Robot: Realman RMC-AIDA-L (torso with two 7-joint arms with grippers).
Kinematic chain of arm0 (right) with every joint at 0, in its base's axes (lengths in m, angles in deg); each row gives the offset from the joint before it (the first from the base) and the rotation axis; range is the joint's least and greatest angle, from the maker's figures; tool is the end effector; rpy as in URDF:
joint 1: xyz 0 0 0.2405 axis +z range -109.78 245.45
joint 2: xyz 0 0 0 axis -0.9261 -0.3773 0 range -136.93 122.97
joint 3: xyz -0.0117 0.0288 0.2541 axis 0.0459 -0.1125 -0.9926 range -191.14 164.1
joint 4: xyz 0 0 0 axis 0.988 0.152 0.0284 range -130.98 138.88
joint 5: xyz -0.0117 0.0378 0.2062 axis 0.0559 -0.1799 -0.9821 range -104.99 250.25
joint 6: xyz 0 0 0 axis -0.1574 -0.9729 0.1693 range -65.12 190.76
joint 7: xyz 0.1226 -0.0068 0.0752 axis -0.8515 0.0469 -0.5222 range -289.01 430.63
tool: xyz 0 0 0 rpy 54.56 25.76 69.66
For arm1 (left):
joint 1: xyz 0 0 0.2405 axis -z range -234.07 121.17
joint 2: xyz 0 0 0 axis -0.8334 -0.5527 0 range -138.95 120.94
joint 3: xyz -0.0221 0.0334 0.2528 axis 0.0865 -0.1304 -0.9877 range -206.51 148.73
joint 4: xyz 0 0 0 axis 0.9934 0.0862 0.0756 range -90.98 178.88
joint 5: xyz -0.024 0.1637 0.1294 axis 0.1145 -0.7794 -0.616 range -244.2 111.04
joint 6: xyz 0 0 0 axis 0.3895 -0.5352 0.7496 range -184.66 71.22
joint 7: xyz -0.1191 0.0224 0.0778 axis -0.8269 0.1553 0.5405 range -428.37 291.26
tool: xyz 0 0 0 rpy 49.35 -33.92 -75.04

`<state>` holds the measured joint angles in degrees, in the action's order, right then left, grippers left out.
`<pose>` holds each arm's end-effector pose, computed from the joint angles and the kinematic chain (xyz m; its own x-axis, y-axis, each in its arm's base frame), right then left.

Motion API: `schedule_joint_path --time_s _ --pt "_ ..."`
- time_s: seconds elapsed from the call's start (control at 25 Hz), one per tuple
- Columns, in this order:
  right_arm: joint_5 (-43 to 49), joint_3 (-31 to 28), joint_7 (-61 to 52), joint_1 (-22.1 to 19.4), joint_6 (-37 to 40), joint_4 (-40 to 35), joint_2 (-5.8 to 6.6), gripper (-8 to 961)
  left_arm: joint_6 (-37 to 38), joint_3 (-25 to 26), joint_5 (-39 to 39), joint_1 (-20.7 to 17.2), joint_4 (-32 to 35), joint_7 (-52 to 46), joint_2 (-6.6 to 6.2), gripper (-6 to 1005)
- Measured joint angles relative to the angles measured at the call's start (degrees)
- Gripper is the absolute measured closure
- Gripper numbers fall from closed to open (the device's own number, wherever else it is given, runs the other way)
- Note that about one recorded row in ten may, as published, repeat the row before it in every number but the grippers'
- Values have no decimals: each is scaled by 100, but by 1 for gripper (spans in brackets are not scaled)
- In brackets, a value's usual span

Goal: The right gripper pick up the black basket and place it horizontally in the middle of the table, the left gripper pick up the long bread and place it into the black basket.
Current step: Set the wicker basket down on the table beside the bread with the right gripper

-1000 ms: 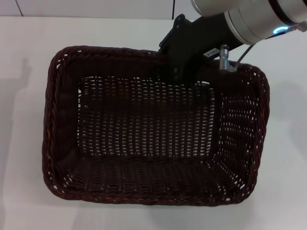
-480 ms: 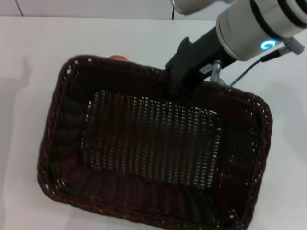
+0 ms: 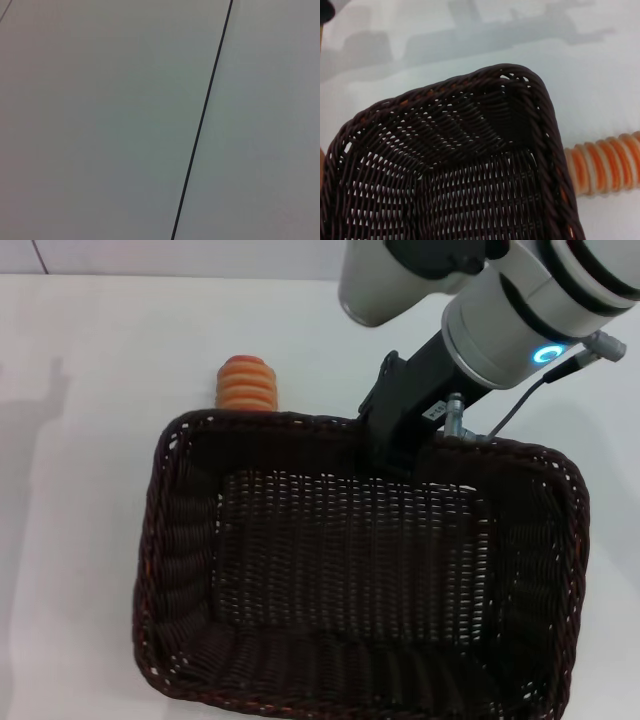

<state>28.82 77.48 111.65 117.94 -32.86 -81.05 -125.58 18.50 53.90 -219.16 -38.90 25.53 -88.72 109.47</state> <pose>0.0390 0.3339 -0.0295 0.9466 -0.0767 0.3130 -0.0367 -0.9906 -0.1316 -0.3350 0.3176 0.0600 0.4801 -0.3424 0.8076 0.8626 0.0170 -0.5056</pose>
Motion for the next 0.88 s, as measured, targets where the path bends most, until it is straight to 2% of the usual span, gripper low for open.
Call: schedule_joint_path --time_s 0.4,0.88 --pt "13 235 374 499 30 675 -21 809 19 0 0 26 -18 -38 8 193" --pt "-55 502 309 560 121 739 -41 804 12 0 0 52 -22 -84 9 199"
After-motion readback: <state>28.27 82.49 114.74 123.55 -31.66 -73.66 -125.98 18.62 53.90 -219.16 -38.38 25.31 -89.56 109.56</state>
